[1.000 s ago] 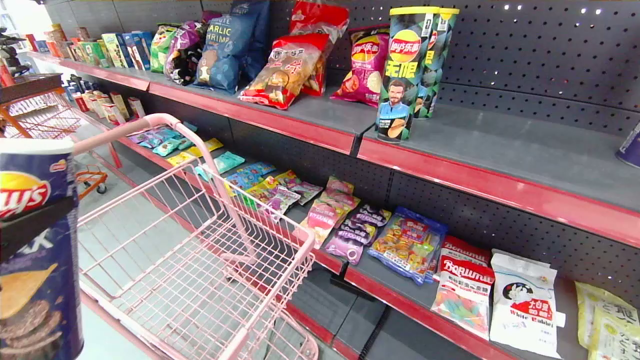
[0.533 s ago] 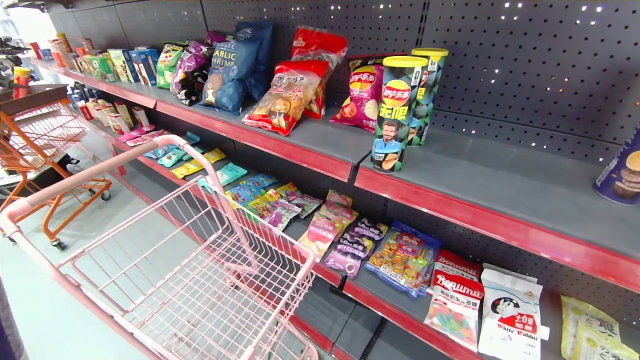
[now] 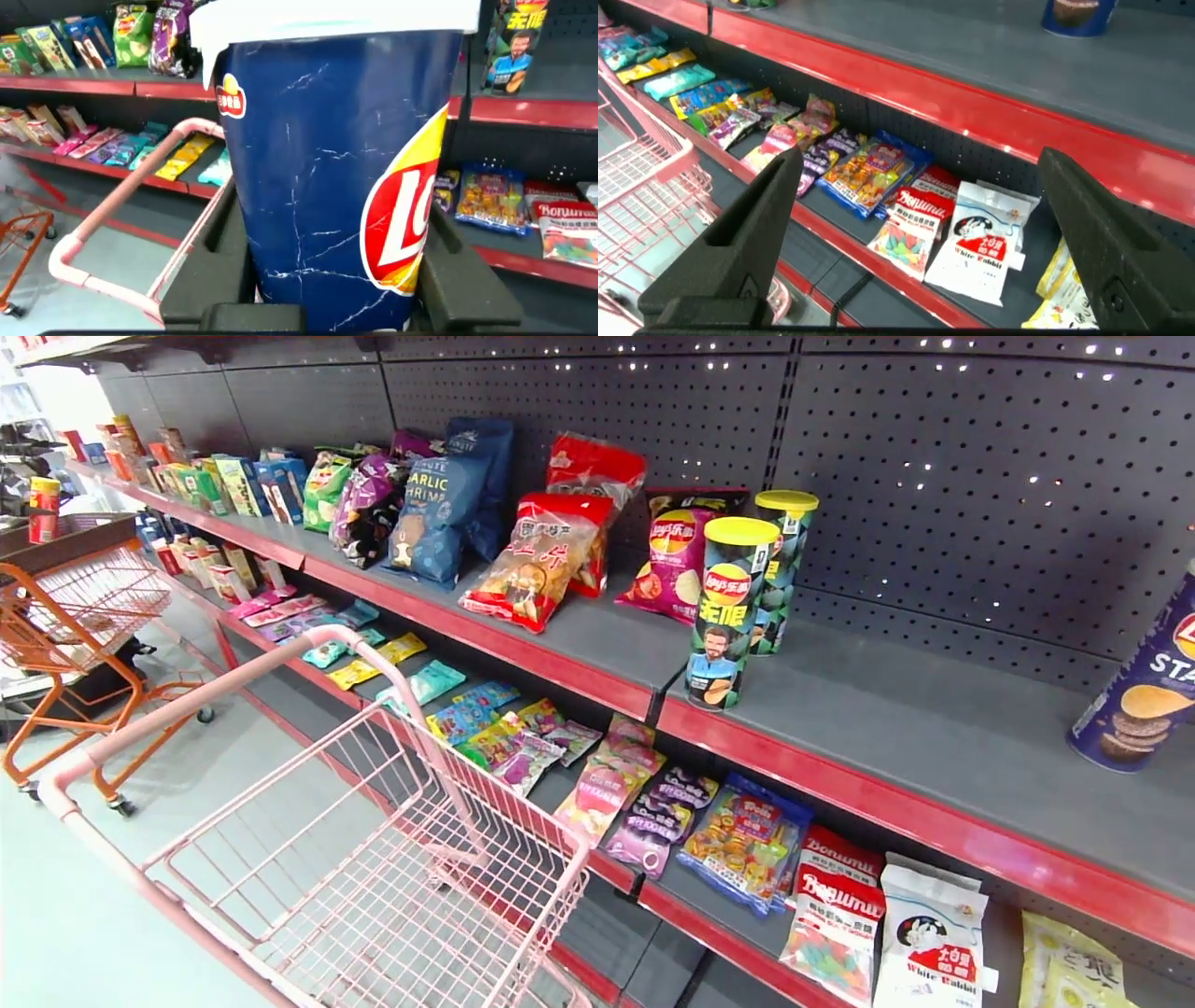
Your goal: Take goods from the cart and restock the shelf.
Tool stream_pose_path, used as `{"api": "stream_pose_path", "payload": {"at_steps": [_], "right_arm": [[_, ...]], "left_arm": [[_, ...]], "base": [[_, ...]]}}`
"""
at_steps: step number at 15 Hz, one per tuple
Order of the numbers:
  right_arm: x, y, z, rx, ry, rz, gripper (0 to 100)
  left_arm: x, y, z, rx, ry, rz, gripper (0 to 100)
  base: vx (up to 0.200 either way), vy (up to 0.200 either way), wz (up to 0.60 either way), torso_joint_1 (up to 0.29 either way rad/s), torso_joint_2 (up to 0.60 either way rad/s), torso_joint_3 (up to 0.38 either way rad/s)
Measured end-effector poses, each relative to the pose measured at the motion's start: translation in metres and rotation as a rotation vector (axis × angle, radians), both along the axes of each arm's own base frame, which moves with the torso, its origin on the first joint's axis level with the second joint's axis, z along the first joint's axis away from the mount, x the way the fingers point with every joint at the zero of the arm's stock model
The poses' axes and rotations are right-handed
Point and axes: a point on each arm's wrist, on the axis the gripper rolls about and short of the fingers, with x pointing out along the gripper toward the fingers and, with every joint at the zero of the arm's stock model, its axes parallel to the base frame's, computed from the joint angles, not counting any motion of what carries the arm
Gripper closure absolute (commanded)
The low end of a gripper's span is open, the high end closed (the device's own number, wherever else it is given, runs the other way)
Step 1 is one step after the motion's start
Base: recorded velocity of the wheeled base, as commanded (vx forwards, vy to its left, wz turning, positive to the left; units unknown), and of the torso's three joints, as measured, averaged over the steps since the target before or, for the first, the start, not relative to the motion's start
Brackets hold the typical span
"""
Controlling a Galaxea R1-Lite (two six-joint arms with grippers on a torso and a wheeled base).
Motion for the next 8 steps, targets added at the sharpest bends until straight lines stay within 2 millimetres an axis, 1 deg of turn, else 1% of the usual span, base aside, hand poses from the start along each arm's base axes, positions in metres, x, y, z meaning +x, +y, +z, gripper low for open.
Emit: {"api": "stream_pose_path", "payload": {"at_steps": [8], "right_arm": [[0.0000,0.0000,0.0000,-0.002,0.000,0.000,0]], "left_arm": [[-0.0060,0.0007,-0.0020,0.022,-0.009,-0.017,100]], "base": [[0.000,0.000,-0.60,0.012,-0.01,-0.007]]}}
